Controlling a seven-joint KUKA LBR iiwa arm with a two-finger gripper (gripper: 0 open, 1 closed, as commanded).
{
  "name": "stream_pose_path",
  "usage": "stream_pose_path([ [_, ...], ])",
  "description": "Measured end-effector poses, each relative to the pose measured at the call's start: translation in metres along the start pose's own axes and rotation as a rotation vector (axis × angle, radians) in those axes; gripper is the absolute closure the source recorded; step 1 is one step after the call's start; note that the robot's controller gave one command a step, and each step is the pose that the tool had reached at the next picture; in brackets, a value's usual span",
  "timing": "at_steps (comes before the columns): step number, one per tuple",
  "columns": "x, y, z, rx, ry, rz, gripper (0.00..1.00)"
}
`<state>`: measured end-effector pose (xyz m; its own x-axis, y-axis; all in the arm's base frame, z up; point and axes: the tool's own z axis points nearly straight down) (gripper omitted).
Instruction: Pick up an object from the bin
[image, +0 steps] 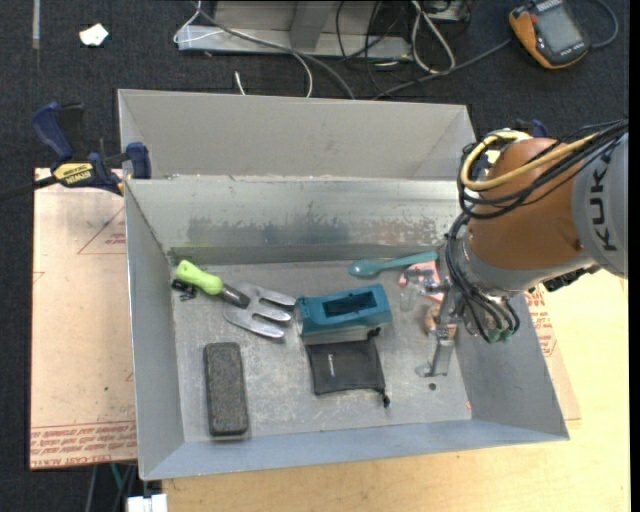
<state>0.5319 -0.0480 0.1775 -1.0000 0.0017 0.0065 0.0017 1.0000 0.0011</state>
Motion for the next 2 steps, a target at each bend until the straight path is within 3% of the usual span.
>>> stream_pose_path([
  [1, -0.002, 0.0, -0.004, 0.001, -0.007, -0.002, 0.0],
  [2, -0.005, 0.008, 0.032, 0.0, -0.013, 0.084, 0.0],
])
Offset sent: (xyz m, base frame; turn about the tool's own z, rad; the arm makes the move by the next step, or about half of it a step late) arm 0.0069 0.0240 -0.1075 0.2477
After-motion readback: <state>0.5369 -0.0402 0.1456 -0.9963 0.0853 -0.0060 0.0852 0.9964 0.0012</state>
